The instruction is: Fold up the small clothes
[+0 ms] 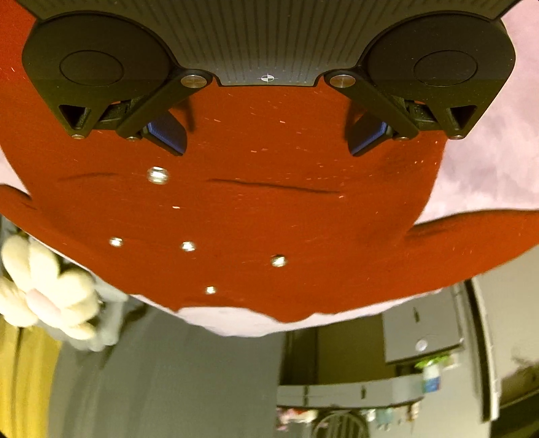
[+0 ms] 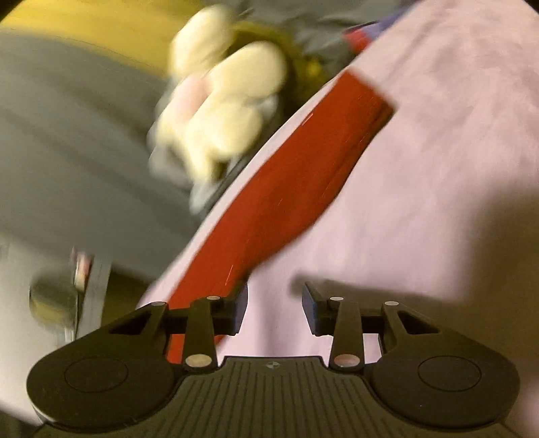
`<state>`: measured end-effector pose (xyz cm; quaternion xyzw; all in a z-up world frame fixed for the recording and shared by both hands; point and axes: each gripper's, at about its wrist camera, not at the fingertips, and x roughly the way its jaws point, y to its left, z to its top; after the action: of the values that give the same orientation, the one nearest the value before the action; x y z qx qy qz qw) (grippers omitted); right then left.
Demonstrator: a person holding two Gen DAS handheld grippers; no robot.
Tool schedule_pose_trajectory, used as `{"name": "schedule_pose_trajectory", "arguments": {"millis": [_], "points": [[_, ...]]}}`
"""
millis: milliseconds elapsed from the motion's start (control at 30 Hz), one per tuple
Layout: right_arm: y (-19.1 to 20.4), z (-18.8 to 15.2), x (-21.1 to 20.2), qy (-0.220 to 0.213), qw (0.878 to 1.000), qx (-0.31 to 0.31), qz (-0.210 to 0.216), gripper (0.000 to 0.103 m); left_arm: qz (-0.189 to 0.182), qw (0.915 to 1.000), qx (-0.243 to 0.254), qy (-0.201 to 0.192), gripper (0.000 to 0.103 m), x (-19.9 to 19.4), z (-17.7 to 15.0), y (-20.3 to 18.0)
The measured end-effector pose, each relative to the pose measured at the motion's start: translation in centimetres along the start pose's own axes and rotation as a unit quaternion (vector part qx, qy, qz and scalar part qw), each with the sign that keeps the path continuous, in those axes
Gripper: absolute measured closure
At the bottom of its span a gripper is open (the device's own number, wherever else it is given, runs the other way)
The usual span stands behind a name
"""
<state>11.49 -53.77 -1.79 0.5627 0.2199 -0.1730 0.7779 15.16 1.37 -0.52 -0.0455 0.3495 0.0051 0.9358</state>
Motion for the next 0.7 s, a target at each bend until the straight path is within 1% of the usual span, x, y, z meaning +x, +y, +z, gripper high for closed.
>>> {"name": "schedule_pose_trajectory", "arguments": {"millis": [100, 167, 233, 300, 400, 433, 467, 500, 533, 600, 633, 700], "points": [[-1.5, 1.6, 2.2, -0.032, 0.998, 0.049, -0.019, 0.068, -0.009, 0.9998, -0.018, 0.004, 0.0, 0.7, -0.2, 0.9], [-2.4, 2.1, 3.3, -0.05, 0.995, 0.084, -0.012, 0.069, -0.011, 0.9998, -0.016, 0.001, 0.0, 1.0, -0.2, 1.0], [-2.8, 2.9, 3.8, -0.063, 0.993, 0.1, -0.006, 0.072, -0.012, 0.9999, -0.006, 0.001, 0.0, 1.2, -0.4, 0.9], [-2.3, 3.1, 4.6, -0.07, 0.995, 0.074, -0.022, 0.085, -0.007, 1.0, 0.004, 0.001, 0.0, 1.4, -0.5, 0.7], [-0.5, 3.6, 5.3, -0.065, 0.996, 0.011, -0.053, 0.089, -0.004, 0.9999, 0.016, 0.004, 0.0, 1.7, -0.5, 0.6], [0.9, 3.6, 5.4, -0.066, 0.995, -0.031, -0.073, 0.09, -0.005, 0.9998, 0.016, 0.005, 0.0, 1.8, -0.6, 0.6], [2.4, 3.4, 5.1, -0.073, 0.991, -0.074, -0.084, 0.09, -0.007, 0.9998, 0.016, 0.005, 0.0, 1.8, -0.6, 0.7], [4.5, 2.9, 4.9, -0.084, 0.984, -0.131, -0.092, 0.091, -0.009, 0.9998, 0.014, 0.005, 0.0, 1.8, -0.6, 0.8], [6.7, 2.3, 4.6, -0.094, 0.974, -0.183, -0.091, 0.091, -0.011, 0.9998, 0.013, 0.006, 0.0, 1.8, -0.5, 0.9], [11.5, -0.7, 4.1, -0.106, 0.945, -0.301, -0.073, 0.091, -0.012, 0.9997, 0.017, 0.009, 0.0, 1.9, -0.5, 0.8], [14.0, -2.9, 4.0, -0.107, 0.925, -0.361, -0.056, 0.091, -0.013, 0.9997, 0.02, 0.009, 0.0, 1.8, -0.5, 0.8], [18.3, -8.1, 3.7, -0.098, 0.877, -0.47, -0.011, 0.091, -0.015, 0.9996, 0.021, 0.008, 0.0, 1.7, -0.5, 0.9]]}}
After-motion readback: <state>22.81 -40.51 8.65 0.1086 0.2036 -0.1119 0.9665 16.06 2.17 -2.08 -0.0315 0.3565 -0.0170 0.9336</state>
